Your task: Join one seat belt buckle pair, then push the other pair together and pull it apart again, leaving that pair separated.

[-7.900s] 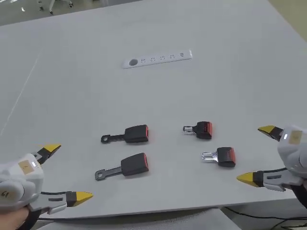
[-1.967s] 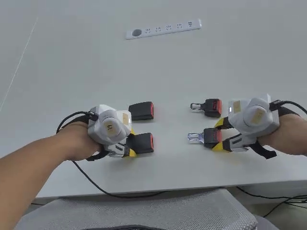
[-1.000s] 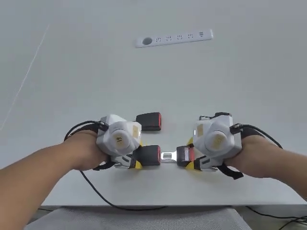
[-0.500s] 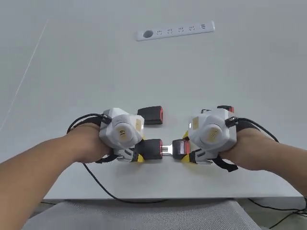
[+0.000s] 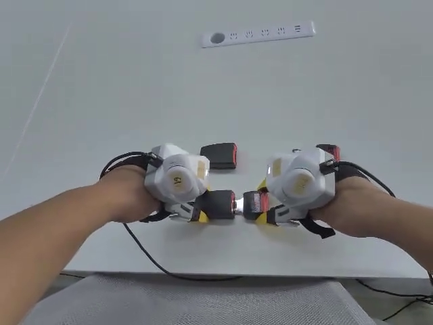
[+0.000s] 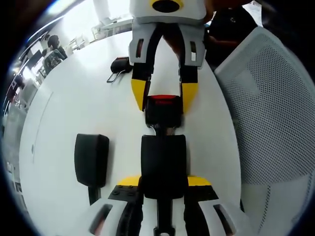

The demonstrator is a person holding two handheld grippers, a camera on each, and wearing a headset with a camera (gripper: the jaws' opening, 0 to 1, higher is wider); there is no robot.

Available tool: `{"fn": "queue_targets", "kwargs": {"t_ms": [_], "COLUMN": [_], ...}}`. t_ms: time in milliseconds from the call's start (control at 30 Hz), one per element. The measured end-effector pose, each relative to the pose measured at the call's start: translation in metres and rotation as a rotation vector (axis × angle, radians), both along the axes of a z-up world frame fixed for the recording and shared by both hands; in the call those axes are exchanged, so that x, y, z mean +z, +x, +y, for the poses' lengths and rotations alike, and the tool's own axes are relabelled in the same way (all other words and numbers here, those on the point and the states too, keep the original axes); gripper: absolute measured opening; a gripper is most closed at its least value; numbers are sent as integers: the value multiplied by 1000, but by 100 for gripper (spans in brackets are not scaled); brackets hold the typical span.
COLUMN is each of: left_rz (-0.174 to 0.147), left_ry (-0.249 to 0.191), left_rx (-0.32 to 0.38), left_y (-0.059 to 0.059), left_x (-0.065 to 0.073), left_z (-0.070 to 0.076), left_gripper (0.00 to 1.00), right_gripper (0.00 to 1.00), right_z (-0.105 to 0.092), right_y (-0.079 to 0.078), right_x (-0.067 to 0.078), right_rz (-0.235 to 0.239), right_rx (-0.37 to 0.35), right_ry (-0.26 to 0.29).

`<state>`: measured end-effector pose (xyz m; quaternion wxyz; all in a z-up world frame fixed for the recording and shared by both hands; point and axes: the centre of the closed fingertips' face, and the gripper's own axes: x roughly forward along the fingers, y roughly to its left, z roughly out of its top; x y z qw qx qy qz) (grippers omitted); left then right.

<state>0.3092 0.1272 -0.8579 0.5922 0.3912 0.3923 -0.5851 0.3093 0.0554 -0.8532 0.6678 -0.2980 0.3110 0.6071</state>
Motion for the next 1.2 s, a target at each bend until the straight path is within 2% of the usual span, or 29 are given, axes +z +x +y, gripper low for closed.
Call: {"fn": "queue_targets", "kwargs": {"t_ms": [400, 433, 467, 733, 933, 1200], "left_rz": [4, 0, 3, 2, 9, 13], "left_ry": [17, 19, 22, 3, -38, -41], "left_rx": [-8, -26, -14, -10, 2, 1], "left_y": [1, 1, 1, 1, 1, 1], "left_x": [0, 0, 0, 1, 1, 0], "left_z": [-1, -1, 1, 2, 3, 1], "left_gripper": [32, 32, 32, 32, 32, 32], "right_gripper": [31, 31, 31, 31, 31, 31], "right_z": [7, 9, 8, 5, 3, 2], "right_y": [-1, 10, 3, 0, -1, -1], "right_x": [-2, 1, -1, -2, -1, 0], "right_rz": [4, -36, -7, -5, -9, -3], "right_rx": [-13, -43, -15, -12, 5, 13], "right_ry": [-4, 10, 0, -4, 16, 20]}}
